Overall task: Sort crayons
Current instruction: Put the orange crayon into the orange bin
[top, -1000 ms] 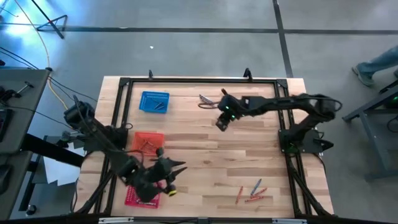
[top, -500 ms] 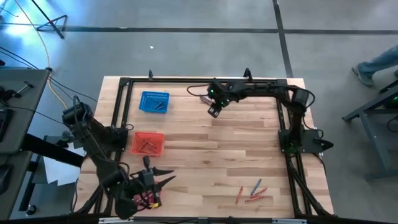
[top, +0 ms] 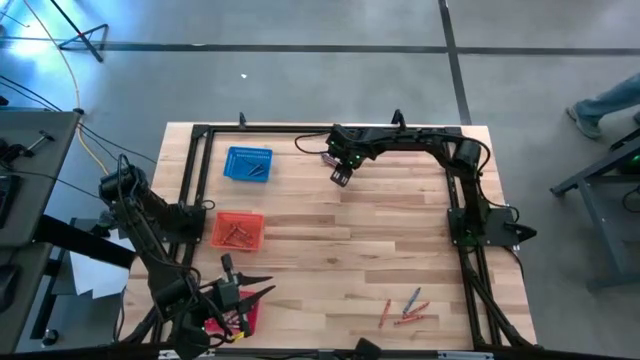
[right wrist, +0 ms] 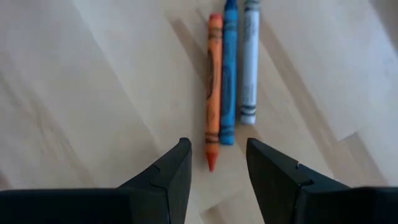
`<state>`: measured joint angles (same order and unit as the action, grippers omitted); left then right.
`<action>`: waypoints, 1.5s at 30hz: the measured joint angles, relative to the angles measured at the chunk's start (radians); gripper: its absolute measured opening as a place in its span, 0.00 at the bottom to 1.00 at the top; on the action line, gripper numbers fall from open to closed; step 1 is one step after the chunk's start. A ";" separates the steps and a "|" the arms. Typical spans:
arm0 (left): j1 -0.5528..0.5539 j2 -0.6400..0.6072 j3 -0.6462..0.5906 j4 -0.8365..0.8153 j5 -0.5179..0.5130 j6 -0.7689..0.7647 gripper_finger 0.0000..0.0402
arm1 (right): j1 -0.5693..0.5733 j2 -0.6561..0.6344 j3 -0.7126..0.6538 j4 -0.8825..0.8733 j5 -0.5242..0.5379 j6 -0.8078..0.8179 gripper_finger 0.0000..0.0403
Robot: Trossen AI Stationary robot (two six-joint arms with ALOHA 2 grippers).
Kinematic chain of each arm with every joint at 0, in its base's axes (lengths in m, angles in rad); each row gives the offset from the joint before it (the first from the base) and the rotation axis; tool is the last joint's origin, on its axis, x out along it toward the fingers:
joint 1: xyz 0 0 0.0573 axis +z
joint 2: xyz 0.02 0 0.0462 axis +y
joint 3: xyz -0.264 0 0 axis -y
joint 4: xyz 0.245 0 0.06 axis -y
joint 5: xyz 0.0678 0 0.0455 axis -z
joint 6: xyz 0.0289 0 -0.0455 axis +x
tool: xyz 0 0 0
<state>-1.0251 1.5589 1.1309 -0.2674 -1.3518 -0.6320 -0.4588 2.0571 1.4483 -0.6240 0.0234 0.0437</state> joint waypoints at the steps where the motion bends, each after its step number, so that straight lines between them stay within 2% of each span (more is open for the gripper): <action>1: 0.000 0.000 0.000 -0.001 0.000 0.001 0.19 | -0.001 0.000 0.000 -0.005 -0.006 0.000 0.37; 26: 0.000 0.000 0.000 -0.005 0.001 0.001 0.19 | -0.054 0.000 -0.011 -0.001 -0.199 0.008 0.37; 45: 0.004 0.000 0.000 -0.004 -0.005 0.060 0.19 | -0.054 0.061 -0.006 0.008 -0.206 0.001 0.35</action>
<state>-1.0206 1.5589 1.1309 -0.2710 -1.3571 -0.5718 -0.5125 2.1184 1.4426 -0.6160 -0.1830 0.0451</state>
